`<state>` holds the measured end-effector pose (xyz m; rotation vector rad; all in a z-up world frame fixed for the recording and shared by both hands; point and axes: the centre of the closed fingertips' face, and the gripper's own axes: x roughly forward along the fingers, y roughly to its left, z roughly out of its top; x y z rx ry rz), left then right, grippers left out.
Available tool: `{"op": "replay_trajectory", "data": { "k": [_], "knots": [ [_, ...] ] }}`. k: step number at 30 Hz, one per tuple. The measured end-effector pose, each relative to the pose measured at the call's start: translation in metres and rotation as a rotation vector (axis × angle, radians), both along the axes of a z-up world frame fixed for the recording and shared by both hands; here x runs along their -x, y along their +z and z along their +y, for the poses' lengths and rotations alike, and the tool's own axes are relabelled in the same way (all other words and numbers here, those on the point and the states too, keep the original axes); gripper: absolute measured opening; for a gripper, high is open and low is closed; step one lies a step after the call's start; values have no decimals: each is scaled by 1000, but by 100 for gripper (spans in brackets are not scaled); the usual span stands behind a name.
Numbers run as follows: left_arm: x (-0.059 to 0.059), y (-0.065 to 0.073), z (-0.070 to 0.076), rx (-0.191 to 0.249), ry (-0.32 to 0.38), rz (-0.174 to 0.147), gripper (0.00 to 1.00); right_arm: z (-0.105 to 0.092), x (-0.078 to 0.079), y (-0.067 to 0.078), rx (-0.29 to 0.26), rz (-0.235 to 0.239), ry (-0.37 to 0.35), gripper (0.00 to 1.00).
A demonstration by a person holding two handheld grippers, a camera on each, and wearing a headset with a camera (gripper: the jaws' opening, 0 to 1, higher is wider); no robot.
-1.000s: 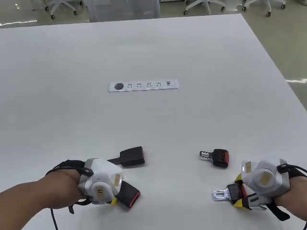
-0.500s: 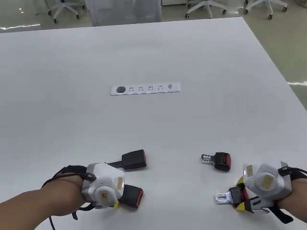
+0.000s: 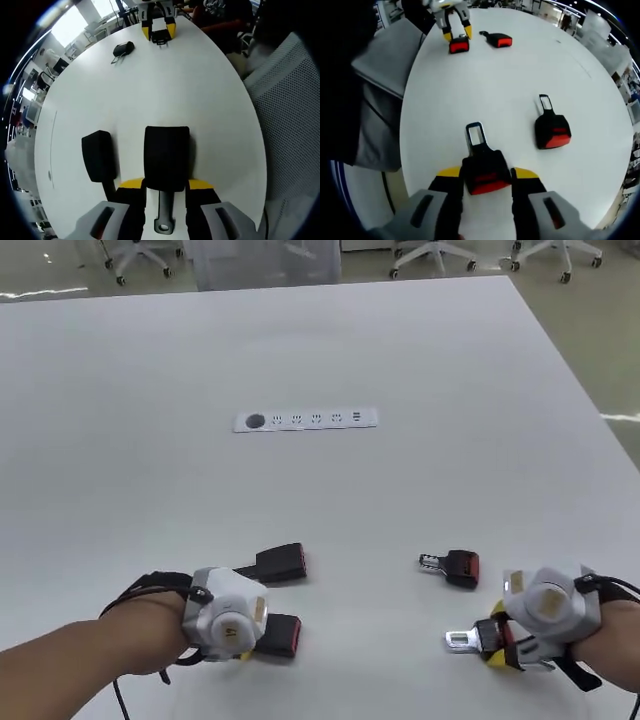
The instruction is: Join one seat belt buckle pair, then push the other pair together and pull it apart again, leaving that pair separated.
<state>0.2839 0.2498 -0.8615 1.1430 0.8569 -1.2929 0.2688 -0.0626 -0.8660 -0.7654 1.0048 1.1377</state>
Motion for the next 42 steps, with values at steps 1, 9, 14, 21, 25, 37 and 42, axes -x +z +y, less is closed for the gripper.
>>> {"op": "replay_trajectory", "data": {
  "k": [1,9,14,21,25,37,42],
  "knots": [
    [0,0,0,-5,-3,-1,30,0,0,0,0,-1,-1,37],
    [0,0,0,-7,5,6,30,0,0,0,1,-3,-18,37],
    [0,0,0,-11,8,3,30,2,0,0,2,0,-40,37],
    [0,0,1,-14,11,7,30,15,-2,0,-7,-6,-66,37],
    [0,-1,1,-14,10,16,30,36,-1,1,-21,-11,-63,37],
    [0,0,0,-13,29,8,30,120,-8,1,-87,-33,-44,37],
    [1,0,0,-8,30,10,30,151,-9,1,-104,-44,-46,37]
  ]
}}
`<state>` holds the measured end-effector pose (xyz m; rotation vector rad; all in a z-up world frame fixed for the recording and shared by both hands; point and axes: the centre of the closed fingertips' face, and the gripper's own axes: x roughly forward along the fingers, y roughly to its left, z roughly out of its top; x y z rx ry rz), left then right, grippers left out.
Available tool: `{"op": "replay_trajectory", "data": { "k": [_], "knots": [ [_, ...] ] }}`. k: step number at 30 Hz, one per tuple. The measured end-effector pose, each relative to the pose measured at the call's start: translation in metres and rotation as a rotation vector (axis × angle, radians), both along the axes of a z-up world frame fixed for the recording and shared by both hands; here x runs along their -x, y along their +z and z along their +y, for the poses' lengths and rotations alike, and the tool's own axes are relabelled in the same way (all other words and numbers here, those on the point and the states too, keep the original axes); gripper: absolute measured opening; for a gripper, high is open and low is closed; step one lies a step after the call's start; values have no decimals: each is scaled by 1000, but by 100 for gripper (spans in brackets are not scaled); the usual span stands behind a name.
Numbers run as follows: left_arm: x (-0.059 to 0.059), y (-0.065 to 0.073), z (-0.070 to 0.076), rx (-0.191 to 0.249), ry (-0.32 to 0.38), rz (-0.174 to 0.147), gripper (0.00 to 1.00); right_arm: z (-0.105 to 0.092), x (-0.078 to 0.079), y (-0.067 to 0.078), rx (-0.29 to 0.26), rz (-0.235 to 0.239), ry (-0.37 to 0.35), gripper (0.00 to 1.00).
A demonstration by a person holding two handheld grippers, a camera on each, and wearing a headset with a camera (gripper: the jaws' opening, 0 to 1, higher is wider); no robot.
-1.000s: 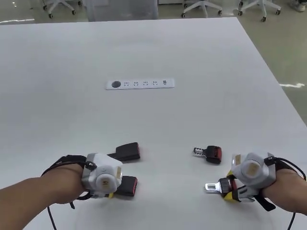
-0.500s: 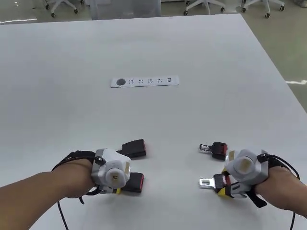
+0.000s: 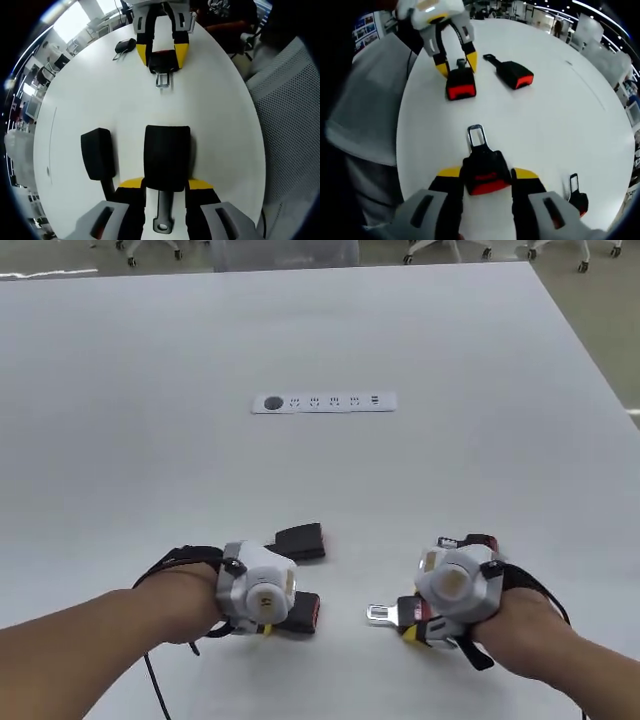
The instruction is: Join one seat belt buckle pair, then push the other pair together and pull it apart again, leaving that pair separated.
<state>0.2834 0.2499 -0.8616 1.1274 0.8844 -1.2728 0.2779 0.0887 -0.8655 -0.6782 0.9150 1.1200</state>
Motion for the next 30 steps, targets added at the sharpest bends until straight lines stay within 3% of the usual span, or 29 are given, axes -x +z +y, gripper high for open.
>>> {"op": "replay_trajectory", "data": {
  "k": [9,15,21,30],
  "knots": [
    [0,1,-1,9,24,-2,30,40,2,0,-4,-6,1,37],
    [0,0,-1,-5,43,0,30,56,1,0,-23,-1,-20,37],
    [0,0,0,-7,75,-2,30,62,1,0,-19,-11,-49,37],
    [1,1,-1,-6,83,-3,29,68,-3,0,-13,-26,-20,36]
  ]
}}
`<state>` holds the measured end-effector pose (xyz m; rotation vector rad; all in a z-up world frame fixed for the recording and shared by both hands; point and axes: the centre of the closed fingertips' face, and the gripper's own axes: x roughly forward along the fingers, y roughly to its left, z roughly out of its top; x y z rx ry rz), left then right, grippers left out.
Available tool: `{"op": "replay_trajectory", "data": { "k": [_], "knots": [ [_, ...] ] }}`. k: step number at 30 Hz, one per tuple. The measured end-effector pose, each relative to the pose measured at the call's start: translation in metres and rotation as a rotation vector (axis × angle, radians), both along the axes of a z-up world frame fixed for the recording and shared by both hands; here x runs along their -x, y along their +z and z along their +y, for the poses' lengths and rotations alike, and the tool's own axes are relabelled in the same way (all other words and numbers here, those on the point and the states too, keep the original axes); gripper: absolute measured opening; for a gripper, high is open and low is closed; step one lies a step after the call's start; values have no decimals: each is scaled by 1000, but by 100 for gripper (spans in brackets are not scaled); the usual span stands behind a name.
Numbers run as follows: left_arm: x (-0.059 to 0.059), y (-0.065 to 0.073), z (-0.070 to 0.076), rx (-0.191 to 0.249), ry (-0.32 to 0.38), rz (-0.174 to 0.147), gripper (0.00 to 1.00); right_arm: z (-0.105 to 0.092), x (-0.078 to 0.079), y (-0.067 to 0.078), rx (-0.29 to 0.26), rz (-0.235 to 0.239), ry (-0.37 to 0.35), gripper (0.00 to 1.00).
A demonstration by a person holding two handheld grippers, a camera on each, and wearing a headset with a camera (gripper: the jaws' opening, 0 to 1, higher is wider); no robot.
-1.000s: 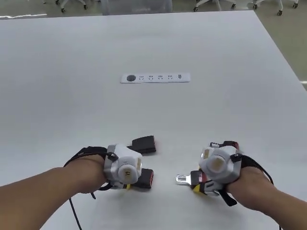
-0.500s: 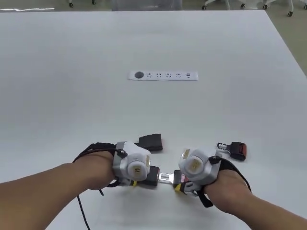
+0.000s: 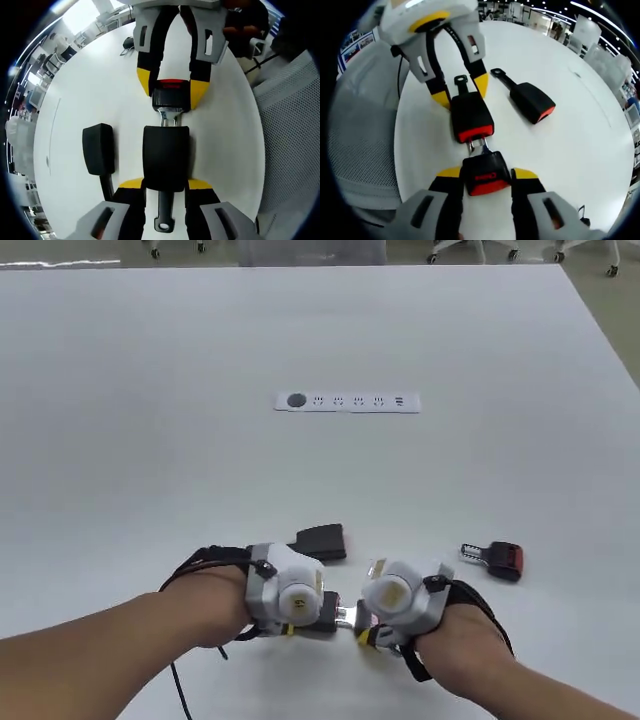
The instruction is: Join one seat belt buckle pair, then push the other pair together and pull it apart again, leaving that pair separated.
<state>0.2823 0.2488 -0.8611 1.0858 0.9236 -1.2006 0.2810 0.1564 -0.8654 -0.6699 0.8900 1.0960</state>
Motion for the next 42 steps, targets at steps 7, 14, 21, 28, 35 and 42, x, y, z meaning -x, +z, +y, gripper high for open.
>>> {"op": "replay_trajectory", "data": {
  "k": [7,14,21,28,35,42],
  "knots": [
    [0,-1,1,55,10,22,28,5,-1,0,-11,-23,-11,35],
    [0,-2,-3,-9,-26,25,28,10,-2,1,-1,-33,28,35],
    [-1,-3,-3,-36,-42,22,28,20,-1,1,-17,-39,27,34],
    [-1,-3,0,-18,-26,20,28,20,0,1,-24,-39,28,35],
    [0,0,4,94,9,8,27,11,1,2,-68,-61,147,34],
    [-2,-1,3,90,19,27,27,13,1,1,-56,-59,152,34]
  ]
}}
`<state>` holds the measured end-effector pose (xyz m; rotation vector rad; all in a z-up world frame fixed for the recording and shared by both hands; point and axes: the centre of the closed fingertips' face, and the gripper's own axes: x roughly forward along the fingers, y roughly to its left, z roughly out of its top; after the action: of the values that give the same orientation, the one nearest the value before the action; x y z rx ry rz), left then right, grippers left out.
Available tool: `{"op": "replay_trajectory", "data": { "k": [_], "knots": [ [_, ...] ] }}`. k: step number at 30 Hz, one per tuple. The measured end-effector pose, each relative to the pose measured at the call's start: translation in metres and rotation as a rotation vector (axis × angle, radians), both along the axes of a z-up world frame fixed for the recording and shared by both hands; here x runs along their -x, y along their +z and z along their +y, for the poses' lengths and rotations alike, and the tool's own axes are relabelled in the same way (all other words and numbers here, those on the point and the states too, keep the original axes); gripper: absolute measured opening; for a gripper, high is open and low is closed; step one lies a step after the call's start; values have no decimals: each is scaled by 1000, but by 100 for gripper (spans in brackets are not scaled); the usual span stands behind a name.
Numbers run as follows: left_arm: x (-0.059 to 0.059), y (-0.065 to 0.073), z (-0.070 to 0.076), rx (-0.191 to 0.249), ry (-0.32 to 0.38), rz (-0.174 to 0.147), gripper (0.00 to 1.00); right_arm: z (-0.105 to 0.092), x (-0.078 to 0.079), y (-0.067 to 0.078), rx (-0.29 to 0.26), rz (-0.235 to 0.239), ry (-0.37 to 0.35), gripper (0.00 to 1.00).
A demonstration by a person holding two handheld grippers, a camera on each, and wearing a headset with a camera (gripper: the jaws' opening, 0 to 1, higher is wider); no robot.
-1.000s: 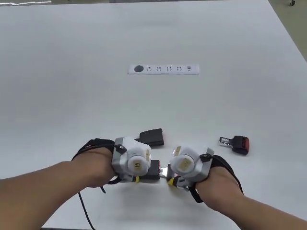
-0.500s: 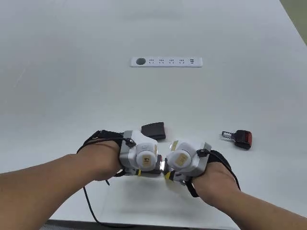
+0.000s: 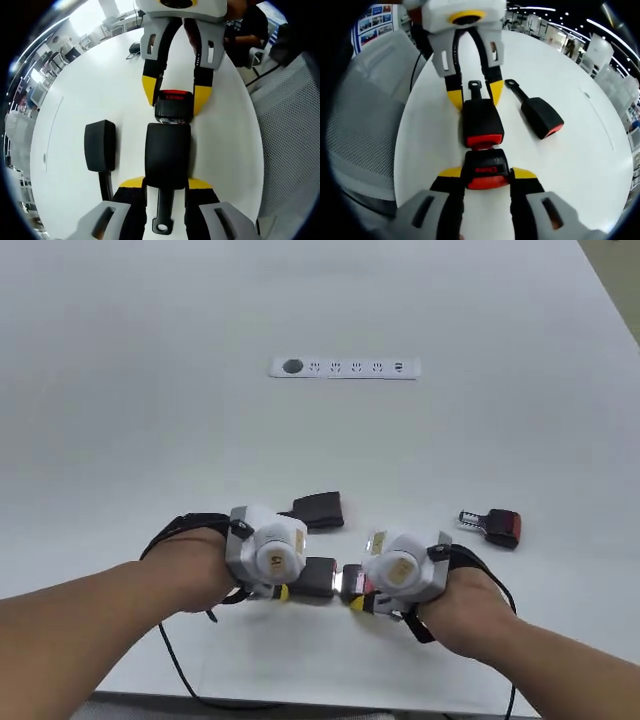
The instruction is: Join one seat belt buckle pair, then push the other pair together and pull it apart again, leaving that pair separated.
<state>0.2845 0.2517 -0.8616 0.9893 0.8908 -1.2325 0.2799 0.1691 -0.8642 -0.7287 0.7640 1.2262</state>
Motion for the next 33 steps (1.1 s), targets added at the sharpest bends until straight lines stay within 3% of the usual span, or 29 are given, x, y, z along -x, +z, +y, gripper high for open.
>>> {"op": "replay_trajectory", "data": {
  "k": [4,7,10,13,18,23,28,33],
  "knots": [
    [-2,0,0,-16,14,22,29,1,-2,0,9,16,-1,35],
    [0,0,-1,-30,0,8,30,2,-2,0,10,46,-6,36],
    [2,2,0,-33,15,11,31,2,-1,3,30,19,14,37],
    [3,13,2,-29,14,2,30,3,3,11,9,35,8,36],
    [-1,30,5,6,73,-13,33,5,3,31,-38,12,14,34],
    [-20,48,5,39,126,-47,33,-6,-7,48,-71,-18,1,35],
    [-46,47,1,48,137,-76,33,-46,-28,44,-42,-47,-50,34],
    [-67,44,-7,73,167,-81,37,-91,-50,41,2,-69,-100,34]
  ]
}}
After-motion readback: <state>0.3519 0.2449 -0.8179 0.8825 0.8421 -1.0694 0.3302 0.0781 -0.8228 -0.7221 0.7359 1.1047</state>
